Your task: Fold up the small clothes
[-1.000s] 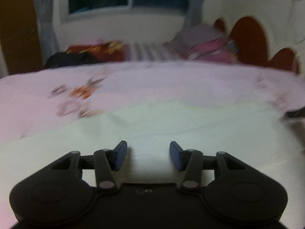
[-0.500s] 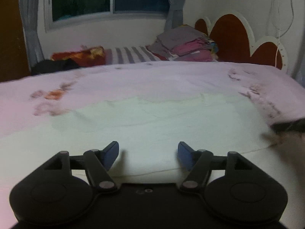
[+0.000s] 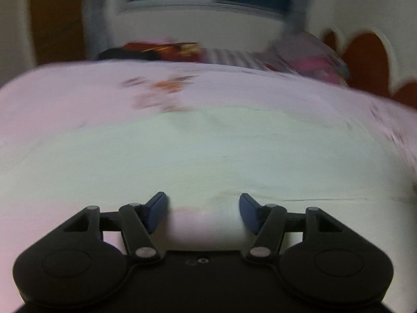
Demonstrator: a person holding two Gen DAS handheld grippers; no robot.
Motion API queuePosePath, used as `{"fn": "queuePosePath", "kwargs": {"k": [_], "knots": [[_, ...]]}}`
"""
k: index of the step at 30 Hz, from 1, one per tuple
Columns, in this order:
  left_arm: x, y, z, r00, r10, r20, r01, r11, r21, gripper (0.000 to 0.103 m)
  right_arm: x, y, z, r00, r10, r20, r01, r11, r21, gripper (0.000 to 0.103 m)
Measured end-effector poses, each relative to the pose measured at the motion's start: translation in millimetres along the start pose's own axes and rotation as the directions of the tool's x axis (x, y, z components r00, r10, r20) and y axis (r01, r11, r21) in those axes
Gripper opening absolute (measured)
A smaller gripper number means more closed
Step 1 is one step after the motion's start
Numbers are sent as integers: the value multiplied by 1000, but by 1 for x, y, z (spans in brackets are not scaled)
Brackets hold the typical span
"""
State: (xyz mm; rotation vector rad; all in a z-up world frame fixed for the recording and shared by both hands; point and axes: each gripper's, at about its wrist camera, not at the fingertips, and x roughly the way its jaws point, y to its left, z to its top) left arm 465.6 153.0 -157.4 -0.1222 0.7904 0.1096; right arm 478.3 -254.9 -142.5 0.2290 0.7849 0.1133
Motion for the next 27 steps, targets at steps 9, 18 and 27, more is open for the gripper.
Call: {"fn": "queuePosePath", "kwargs": {"k": [9, 18, 27], "knots": [[-43, 118, -13, 980, 198, -23, -198, 956, -217, 60, -10, 23, -8, 1000, 18, 10, -18, 999, 36, 60], [-59, 163, -16, 971, 237, -11, -231, 931, -283, 60, -4, 56, -2, 999, 37, 26, -37, 999, 7, 60], [-52, 258, -21, 984, 159, 81, -73, 773, -630, 42, -5, 74, -7, 1000, 17, 12, -17, 1000, 14, 60]]}}
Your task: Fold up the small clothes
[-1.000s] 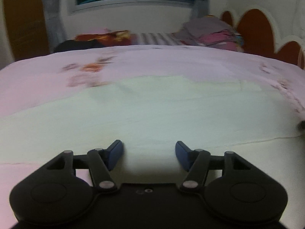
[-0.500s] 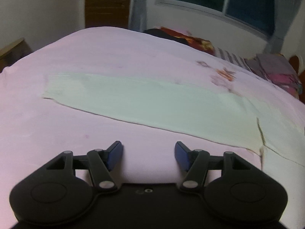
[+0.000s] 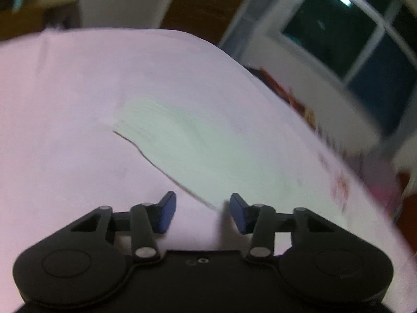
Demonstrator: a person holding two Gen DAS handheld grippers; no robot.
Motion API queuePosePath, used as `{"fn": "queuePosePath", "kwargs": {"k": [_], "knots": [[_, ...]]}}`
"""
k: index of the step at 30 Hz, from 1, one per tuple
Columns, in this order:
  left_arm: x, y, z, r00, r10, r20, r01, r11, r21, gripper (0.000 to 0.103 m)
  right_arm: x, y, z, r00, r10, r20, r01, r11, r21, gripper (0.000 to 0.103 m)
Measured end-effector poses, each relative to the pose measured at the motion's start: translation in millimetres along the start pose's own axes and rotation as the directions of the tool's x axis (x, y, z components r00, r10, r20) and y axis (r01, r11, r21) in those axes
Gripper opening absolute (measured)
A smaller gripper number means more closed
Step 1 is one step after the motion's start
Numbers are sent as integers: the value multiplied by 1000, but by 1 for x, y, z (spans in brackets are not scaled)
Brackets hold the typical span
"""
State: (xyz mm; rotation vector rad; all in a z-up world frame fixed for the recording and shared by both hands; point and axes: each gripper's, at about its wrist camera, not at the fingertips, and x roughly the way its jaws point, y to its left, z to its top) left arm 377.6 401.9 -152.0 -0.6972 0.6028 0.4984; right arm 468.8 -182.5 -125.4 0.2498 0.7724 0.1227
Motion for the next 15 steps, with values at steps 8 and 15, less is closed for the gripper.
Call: {"fn": "queuePosePath", "kwargs": {"k": [8, 15], "knots": [[19, 43, 25, 996, -78, 35, 84, 964, -251, 18, -4, -7, 7, 999, -44, 9, 44, 999, 27, 60], [18, 60, 33, 996, -88, 34, 94, 945, -313, 3, -8, -11, 9, 998, -63, 13, 62, 997, 39, 60]]}}
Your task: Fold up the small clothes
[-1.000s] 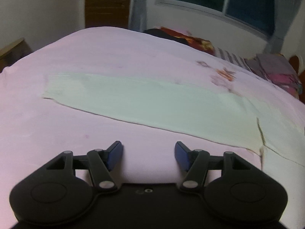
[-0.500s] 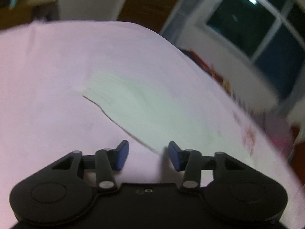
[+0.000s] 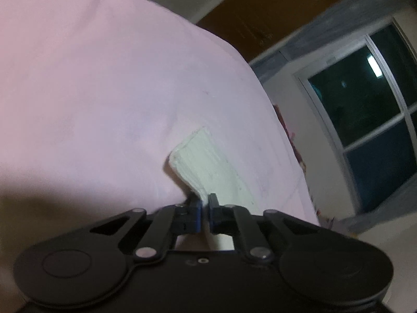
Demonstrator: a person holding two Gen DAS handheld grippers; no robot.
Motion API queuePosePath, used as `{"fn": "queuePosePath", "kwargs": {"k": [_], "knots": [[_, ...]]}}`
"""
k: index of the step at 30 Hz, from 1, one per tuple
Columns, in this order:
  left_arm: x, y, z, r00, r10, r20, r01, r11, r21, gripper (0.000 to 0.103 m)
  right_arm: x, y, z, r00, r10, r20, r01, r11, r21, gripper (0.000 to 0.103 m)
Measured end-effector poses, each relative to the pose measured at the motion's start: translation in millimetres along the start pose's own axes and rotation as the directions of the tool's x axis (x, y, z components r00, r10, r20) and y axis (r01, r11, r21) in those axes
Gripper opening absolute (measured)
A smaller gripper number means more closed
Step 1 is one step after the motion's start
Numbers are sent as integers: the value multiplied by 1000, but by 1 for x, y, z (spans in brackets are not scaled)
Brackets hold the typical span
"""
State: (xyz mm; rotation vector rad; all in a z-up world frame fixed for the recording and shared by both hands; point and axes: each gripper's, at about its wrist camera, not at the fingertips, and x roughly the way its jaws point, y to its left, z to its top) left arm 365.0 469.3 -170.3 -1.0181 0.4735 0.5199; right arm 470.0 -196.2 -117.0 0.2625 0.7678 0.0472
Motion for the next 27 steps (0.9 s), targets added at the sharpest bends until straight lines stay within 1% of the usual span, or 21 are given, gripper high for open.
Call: {"fn": "queuePosePath", "kwargs": {"k": [1, 3, 4, 6, 9, 11, 12, 15, 19, 20, 22, 26, 27], "knots": [[-1, -7, 0, 1000, 7, 6, -7, 999, 36, 3, 0, -1, 0, 1000, -5, 1, 5, 1000, -1, 60], [1, -29, -2, 1000, -13, 9, 12, 994, 108, 3, 0, -4, 1, 1000, -14, -3, 14, 1000, -6, 60], [0, -41, -5, 1000, -28, 9, 26, 990, 142, 3, -1, -6, 1, 1000, -16, -4, 16, 1000, -5, 60], [2, -72, -17, 997, -79, -14, 80, 974, 212, 3, -3, -11, 1, 1000, -14, 0, 14, 1000, 7, 60], [7, -122, -49, 986, -146, -80, 164, 937, 309, 3, -7, -19, 2, 1000, -13, 8, 13, 1000, 20, 60], [14, -157, -78, 975, -172, -139, 212, 903, 372, 3, -10, -24, 3, 1000, -6, 16, 5, 1000, 26, 60], [17, -174, -95, 967, -184, -174, 240, 885, 398, 3, -12, -27, 3, 1000, -1, 18, 1, 1000, 31, 60], [30, -223, -149, 937, -209, -281, 323, 826, 462, 3, -14, -38, 6, 1000, 4, 24, -5, 999, 52, 60], [35, -274, -226, 892, -203, -405, 412, 735, 539, 3, -18, -55, 6, 1000, 12, 28, -15, 996, 86, 60], [33, -283, -246, 881, -199, -430, 431, 713, 553, 3, -20, -59, 6, 999, 15, 29, -18, 996, 92, 60], [36, -301, -286, 864, -182, -470, 459, 669, 585, 3, -24, -67, 5, 999, 25, 30, -28, 994, 109, 60], [36, -323, -350, 823, -145, -550, 519, 586, 623, 3, -34, -83, 2, 999, 28, 36, -32, 991, 133, 60], [45, -323, -357, 815, -137, -564, 529, 575, 625, 3, -36, -87, 2, 999, 24, 37, -29, 990, 138, 60]]}}
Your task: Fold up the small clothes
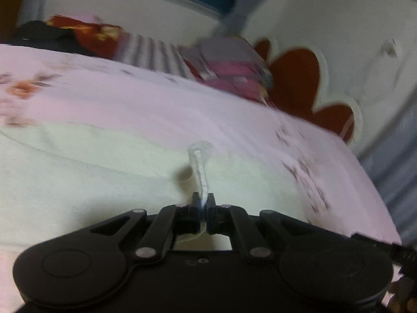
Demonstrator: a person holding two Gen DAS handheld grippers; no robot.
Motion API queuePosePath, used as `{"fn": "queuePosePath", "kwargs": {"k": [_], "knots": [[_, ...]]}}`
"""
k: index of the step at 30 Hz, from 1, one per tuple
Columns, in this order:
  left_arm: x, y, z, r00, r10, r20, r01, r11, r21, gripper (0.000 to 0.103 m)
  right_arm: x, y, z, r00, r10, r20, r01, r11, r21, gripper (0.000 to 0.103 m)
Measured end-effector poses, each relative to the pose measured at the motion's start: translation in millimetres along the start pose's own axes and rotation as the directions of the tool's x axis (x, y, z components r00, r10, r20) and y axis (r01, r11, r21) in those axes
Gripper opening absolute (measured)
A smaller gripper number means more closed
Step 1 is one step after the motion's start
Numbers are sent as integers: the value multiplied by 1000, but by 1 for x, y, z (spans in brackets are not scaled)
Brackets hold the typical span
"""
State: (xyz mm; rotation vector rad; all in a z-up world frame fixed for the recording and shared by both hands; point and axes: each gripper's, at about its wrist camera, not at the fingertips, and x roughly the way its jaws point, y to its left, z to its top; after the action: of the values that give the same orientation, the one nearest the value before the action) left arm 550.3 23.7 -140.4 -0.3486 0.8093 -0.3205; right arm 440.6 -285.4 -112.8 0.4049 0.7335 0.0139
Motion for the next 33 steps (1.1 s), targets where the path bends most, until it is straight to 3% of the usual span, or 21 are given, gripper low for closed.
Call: {"fn": "queuePosePath", "kwargs": {"k": [4, 5, 9, 11, 13, 16, 19, 21, 24, 25, 26, 30, 33], "knots": [[29, -19, -13, 997, -23, -77, 25, 999, 25, 8, -9, -17, 3, 1000, -13, 4, 13, 999, 32, 60], [38, -23, -18, 994, -14, -107, 18, 999, 33, 22, -12, -21, 4, 1000, -12, 3, 12, 999, 44, 60], [31, -35, -21, 995, 11, -104, -2, 996, 86, 47, -18, -30, 7, 999, 35, -3, -34, 995, 97, 60], [12, -34, -20, 998, 42, -54, -37, 995, 93, 70, -16, -27, 9, 996, 85, -7, -84, 990, 116, 60], [-16, -23, -22, 997, 74, 6, -74, 993, 87, 76, -9, -16, 10, 990, 143, -19, -140, 983, 123, 60], [-61, 11, -31, 982, 177, 64, -180, 982, 55, 75, 10, 4, 9, 976, 213, -55, -205, 971, 121, 60], [-98, 54, -42, 947, 307, 89, -309, 951, 6, 58, 33, 27, 5, 963, 252, -96, -241, 964, 109, 60], [-117, 87, -49, 924, 374, 78, -370, 927, -59, 54, 50, 37, 2, 956, 263, -128, -249, 961, 117, 60], [-129, 115, -54, 907, 414, 81, -406, 908, -104, 53, 73, 46, -5, 950, 261, -170, -243, 962, 123, 56], [-131, 120, -53, 909, 410, 77, -401, 909, -110, 53, 81, 50, -7, 949, 255, -184, -236, 965, 119, 47], [-129, 123, -52, 918, 389, 70, -380, 917, -118, 53, 87, 52, -8, 947, 252, -199, -232, 965, 121, 30], [-107, 122, -51, 938, 347, 16, -344, 934, -91, 51, 103, 56, -9, 942, 242, -233, -214, 967, 138, 29], [-97, 123, -52, 920, 393, 12, -391, 918, -64, 50, 108, 63, -9, 940, 236, -246, -215, 970, 112, 29]]}}
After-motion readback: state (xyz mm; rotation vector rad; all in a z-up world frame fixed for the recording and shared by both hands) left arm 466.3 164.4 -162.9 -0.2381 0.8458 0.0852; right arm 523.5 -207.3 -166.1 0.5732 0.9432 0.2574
